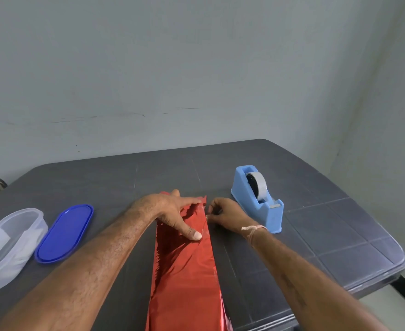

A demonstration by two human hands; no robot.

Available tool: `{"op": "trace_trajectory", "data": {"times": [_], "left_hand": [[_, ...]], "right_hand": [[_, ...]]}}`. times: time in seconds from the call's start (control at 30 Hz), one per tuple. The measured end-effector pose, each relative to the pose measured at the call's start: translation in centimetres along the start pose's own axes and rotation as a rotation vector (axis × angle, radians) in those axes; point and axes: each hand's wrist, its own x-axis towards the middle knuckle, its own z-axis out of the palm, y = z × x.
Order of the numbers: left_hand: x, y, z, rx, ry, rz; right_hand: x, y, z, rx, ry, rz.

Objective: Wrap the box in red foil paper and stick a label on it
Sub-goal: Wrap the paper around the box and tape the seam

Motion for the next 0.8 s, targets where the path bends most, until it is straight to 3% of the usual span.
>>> {"op": "trace_trajectory", "data": {"times": [0.07, 0.17, 0.23, 0.4, 0.53, 0.7, 0.8], "left_hand": [[0.1, 0.2, 0.0, 0.002, 0.005, 0.003], [0.1, 0.5, 0.0, 0.012, 0.009, 0.01], [0.0, 0.2, 0.1, 0.011, 0.014, 0.018], [0.4, 0.0, 0.2, 0.027, 0.007, 0.007], [0.6, 0.0, 0.0, 0.04, 0.025, 0.021], [0.9, -0.8, 0.3, 0.008, 0.04, 0.021], [1.0, -0.6, 1.3, -0.055, 0.101, 0.066]], "right_hand": [[-0.3, 0.2, -0.2, 0.052, 0.04, 0.036], [-1.8, 0.1, -1.3, 0.463, 0.049, 0.117], [-2.6, -0.8, -1.7, 0.59, 0.002, 0.162], [-2.4, -3.3, -1.0, 0.393, -0.066, 0.225], [-2.4, -3.0, -1.3, 0.5, -0.04, 0.241], [-3.1, -3.3, -0.2, 0.398, 0.034, 0.246], [-4.5, -2.5, 0.0, 0.49, 0.105, 0.228]]}}
